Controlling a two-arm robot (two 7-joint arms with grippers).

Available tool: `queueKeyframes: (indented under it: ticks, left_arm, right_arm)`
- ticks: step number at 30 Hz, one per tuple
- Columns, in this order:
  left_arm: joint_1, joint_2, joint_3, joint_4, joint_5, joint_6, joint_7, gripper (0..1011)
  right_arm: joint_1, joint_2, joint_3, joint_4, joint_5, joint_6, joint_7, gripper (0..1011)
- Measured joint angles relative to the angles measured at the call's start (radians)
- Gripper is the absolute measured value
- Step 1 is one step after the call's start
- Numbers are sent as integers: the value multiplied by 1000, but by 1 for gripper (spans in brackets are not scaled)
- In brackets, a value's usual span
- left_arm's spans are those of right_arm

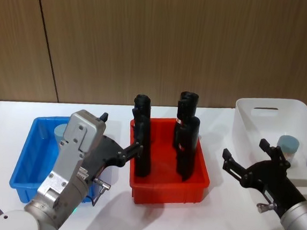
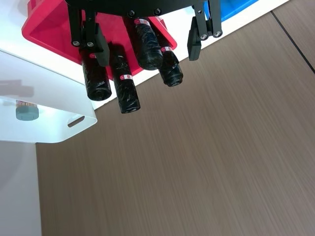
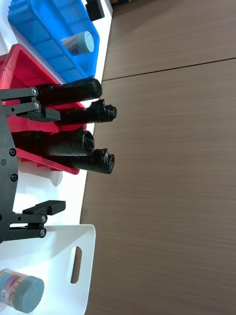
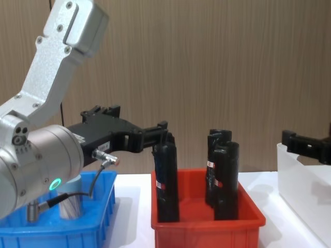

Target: Pick the cotton swabs from the blue box and place them into the white box.

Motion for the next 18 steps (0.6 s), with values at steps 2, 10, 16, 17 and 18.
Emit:
queueKeyframes:
  ticks: [2, 10, 16, 17, 18]
  left_arm:
    - [0, 0, 0, 0, 0, 0, 0, 1004]
    - [0, 0, 0, 0, 0, 0, 0, 1004]
    - [0, 0, 0, 0, 0, 0, 0, 1004]
    - [0, 0, 0, 0, 0, 0, 0, 1004]
    - [0, 0, 0, 0, 0, 0, 0, 1004]
  right_arm:
    - [5, 0, 1, 5, -1, 0, 7, 1002]
    - [61, -10, 7, 66, -8, 0, 69, 1002]
    - [151, -31, 11, 170, -16, -3, 156, 1002]
    - [160, -33, 12, 182, -17, -3, 162, 1002]
    - [171, -36, 12, 196, -17, -4, 174, 1002]
